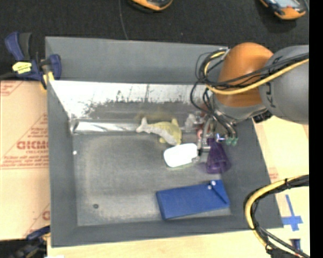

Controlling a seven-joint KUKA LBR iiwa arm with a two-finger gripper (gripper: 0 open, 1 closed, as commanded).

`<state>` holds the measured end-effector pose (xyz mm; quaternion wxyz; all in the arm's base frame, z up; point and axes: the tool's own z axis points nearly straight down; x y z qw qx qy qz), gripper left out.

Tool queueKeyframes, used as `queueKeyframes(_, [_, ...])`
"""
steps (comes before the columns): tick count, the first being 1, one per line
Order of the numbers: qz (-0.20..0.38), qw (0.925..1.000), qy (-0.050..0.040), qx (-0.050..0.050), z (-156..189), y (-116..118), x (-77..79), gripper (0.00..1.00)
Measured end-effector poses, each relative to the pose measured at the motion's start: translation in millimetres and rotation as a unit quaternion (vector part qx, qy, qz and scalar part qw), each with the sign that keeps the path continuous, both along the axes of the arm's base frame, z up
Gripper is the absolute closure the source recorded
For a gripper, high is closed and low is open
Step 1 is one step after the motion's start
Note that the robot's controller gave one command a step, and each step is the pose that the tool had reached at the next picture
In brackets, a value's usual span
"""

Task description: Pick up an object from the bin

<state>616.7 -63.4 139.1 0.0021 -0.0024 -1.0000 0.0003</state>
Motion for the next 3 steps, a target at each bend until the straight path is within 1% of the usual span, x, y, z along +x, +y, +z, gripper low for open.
queueKeyframes(1, [0.001, 1.0000, -0.0039, 0.000, 5, 0, 1.6, 0.00])
queueKeyframes(2, [0.035, 0.9994, -0.0002, 0.000, -73, 0, -23.5, 0.00])
queueKeyframes(3, [0.001, 0.9999, -0.0149, -0.001, -6, 8, -21.0, 0.00])
